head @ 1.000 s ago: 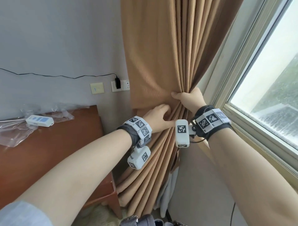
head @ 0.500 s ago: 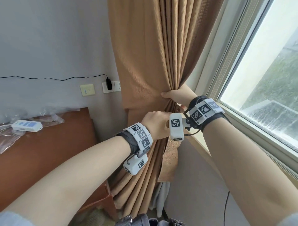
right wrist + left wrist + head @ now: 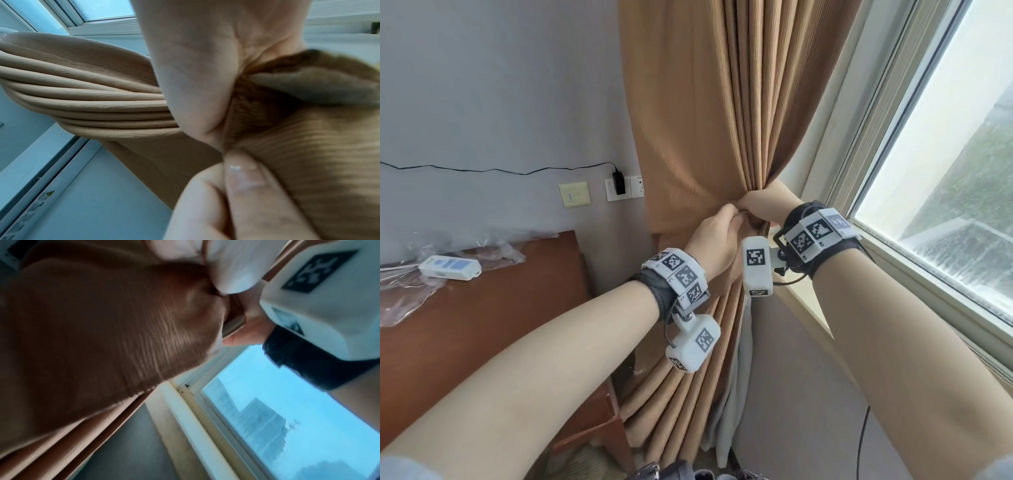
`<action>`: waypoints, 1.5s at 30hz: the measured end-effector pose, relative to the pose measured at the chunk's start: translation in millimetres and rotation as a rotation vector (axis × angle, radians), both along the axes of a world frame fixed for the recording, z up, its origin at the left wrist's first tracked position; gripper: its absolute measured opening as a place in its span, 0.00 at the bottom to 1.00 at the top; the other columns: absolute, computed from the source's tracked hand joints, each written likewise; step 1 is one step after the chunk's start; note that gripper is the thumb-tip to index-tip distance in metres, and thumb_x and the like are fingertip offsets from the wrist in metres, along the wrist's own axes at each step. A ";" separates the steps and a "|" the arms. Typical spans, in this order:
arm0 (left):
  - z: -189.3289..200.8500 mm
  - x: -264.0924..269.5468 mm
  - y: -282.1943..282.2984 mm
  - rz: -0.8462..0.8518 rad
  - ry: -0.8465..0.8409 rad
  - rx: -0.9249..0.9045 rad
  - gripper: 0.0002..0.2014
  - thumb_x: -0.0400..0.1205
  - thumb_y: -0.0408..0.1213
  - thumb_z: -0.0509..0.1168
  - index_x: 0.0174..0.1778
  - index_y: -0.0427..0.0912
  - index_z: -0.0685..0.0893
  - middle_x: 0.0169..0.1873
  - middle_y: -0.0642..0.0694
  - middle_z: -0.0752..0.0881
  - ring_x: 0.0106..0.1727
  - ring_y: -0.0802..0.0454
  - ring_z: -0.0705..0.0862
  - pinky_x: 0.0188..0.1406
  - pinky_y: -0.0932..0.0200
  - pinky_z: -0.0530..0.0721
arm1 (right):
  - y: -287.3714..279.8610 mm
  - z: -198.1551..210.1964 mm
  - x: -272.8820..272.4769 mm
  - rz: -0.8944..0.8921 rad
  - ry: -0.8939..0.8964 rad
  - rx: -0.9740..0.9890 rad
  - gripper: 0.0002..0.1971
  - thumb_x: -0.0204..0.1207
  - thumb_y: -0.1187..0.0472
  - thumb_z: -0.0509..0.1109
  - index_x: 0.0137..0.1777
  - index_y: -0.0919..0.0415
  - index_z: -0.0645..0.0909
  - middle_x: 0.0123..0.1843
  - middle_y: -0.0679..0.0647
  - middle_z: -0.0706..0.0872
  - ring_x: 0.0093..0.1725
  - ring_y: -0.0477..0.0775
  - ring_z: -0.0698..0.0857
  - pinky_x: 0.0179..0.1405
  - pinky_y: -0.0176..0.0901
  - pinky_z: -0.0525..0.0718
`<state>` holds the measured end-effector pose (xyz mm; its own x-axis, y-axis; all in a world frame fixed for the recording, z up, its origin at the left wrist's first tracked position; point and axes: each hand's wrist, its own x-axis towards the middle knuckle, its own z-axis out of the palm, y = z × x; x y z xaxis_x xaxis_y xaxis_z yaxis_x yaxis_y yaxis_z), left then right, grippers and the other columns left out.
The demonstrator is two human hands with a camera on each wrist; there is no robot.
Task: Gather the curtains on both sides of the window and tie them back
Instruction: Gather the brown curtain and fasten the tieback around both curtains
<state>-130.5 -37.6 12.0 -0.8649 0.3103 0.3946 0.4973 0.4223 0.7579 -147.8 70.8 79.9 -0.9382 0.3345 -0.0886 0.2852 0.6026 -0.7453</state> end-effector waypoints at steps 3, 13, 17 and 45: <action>20.9 -3.0 -4.5 0.049 0.051 -0.154 0.14 0.79 0.52 0.65 0.43 0.43 0.75 0.39 0.43 0.85 0.43 0.39 0.83 0.38 0.52 0.78 | -4.3 2.2 1.5 -0.022 -0.004 0.034 0.16 0.73 0.63 0.63 0.60 0.67 0.75 0.48 0.59 0.80 0.41 0.57 0.81 0.39 0.44 0.80; 35.9 -18.9 -0.9 0.315 0.118 -0.421 0.34 0.68 0.64 0.68 0.54 0.38 0.70 0.51 0.39 0.85 0.54 0.37 0.85 0.42 0.51 0.75 | -11.9 5.2 1.7 0.019 0.013 -0.032 0.21 0.73 0.62 0.66 0.66 0.67 0.74 0.41 0.55 0.78 0.46 0.57 0.78 0.47 0.43 0.77; 34.4 -16.2 8.7 0.403 0.152 -0.441 0.34 0.70 0.63 0.67 0.58 0.37 0.70 0.52 0.40 0.85 0.54 0.38 0.86 0.43 0.52 0.75 | -18.6 8.4 -0.7 0.080 0.023 0.096 0.22 0.78 0.57 0.64 0.70 0.65 0.72 0.60 0.60 0.81 0.61 0.62 0.79 0.54 0.43 0.76; 40.1 -36.3 -26.5 0.103 0.092 -0.431 0.25 0.69 0.64 0.69 0.45 0.46 0.74 0.33 0.53 0.78 0.37 0.48 0.78 0.36 0.57 0.72 | -10.9 5.7 -3.7 0.115 0.113 0.184 0.04 0.69 0.63 0.67 0.43 0.61 0.78 0.37 0.54 0.80 0.41 0.57 0.82 0.43 0.47 0.85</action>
